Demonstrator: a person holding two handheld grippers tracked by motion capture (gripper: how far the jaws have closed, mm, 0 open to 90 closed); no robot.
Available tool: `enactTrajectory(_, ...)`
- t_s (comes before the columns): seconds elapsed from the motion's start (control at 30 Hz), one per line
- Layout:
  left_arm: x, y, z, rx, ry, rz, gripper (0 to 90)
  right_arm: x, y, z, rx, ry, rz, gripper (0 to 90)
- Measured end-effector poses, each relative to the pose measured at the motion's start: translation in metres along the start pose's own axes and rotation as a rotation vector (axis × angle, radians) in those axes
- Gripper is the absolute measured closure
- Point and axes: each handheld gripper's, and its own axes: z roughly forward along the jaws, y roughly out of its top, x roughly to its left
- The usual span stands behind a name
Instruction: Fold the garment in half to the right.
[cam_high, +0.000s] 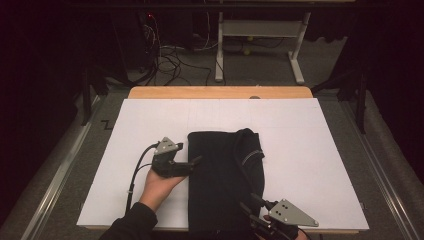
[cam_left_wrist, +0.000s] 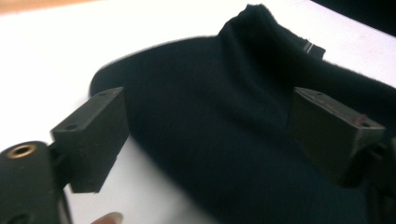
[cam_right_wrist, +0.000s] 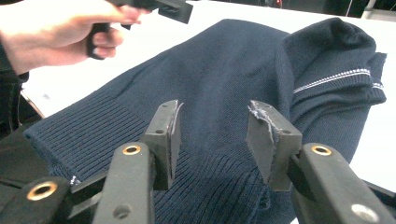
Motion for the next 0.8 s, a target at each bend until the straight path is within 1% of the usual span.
enactTrajectory(0.1, 0.011, -0.013, -0.014, -0.003, 0.009, -0.029, 5.3, -0.001, 0.0, 0.0, -0.001, -0.005, 0.004, 56.4)
enactTrajectory(0.17, 0.016, -0.02, -0.023, -0.007, 0.012, -0.047, 2.2, -0.001, -0.001, 0.0, 0.001, -0.005, 0.003, 56.7)
enactTrajectory(0.2, 0.018, -0.023, -0.027, -0.003, 0.02, -0.052, 0.0, -0.001, -0.001, 0.001, 0.003, -0.006, 0.004, 56.7)
enactTrajectory(0.27, 0.022, -0.029, -0.036, 0.005, 0.037, -0.045, 0.0, -0.001, -0.001, 0.001, 0.004, -0.007, 0.002, 57.0)
enactTrajectory(0.33, 0.024, -0.035, -0.047, 0.0, 0.051, -0.042, 0.0, -0.001, -0.001, 0.001, 0.005, -0.008, 0.002, 57.0)
enactTrajectory(0.43, 0.024, -0.043, -0.059, 0.002, 0.057, -0.033, 0.0, -0.001, -0.001, 0.002, 0.007, -0.009, -0.002, 57.1)
enactTrajectory(0.47, 0.023, -0.046, -0.064, -0.003, 0.059, -0.036, 0.0, -0.001, -0.001, 0.002, 0.008, -0.006, -0.004, 57.1)
enactTrajectory(0.53, 0.019, -0.054, -0.07, -0.029, 0.065, -0.021, 0.0, -0.002, 0.0, 0.004, 0.014, 0.002, -0.006, 57.5)
enactTrajectory(0.57, 0.018, -0.057, -0.073, -0.035, 0.067, -0.014, 0.0, -0.003, 0.001, 0.006, 0.018, 0.008, -0.002, 58.9)
enactTrajectory(0.6, 0.017, -0.06, -0.075, -0.033, 0.06, -0.005, 0.0, -0.005, 0.002, 0.008, 0.024, 0.022, 0.005, 62.9)
enactTrajectory(0.63, 0.016, -0.06, -0.076, -0.029, 0.052, 0.0, 0.0, -0.007, 0.005, 0.011, 0.035, 0.047, 0.017, 66.5)
enactTrajectory(0.7, 0.016, -0.06, -0.078, -0.031, 0.049, 0.016, 0.0, -0.011, 0.012, 0.016, 0.047, 0.061, 0.028, 73.2)
enactTrajectory(0.73, 0.017, -0.06, -0.079, -0.034, 0.053, 0.022, 0.0, -0.013, 0.016, 0.02, 0.056, 0.059, 0.026, 77.2)
enactTrajectory(0.8, 0.021, -0.061, -0.079, -0.037, 0.053, 0.01, 0.0, -0.017, 0.025, 0.029, 0.081, 0.05, 0.019, 85.4)
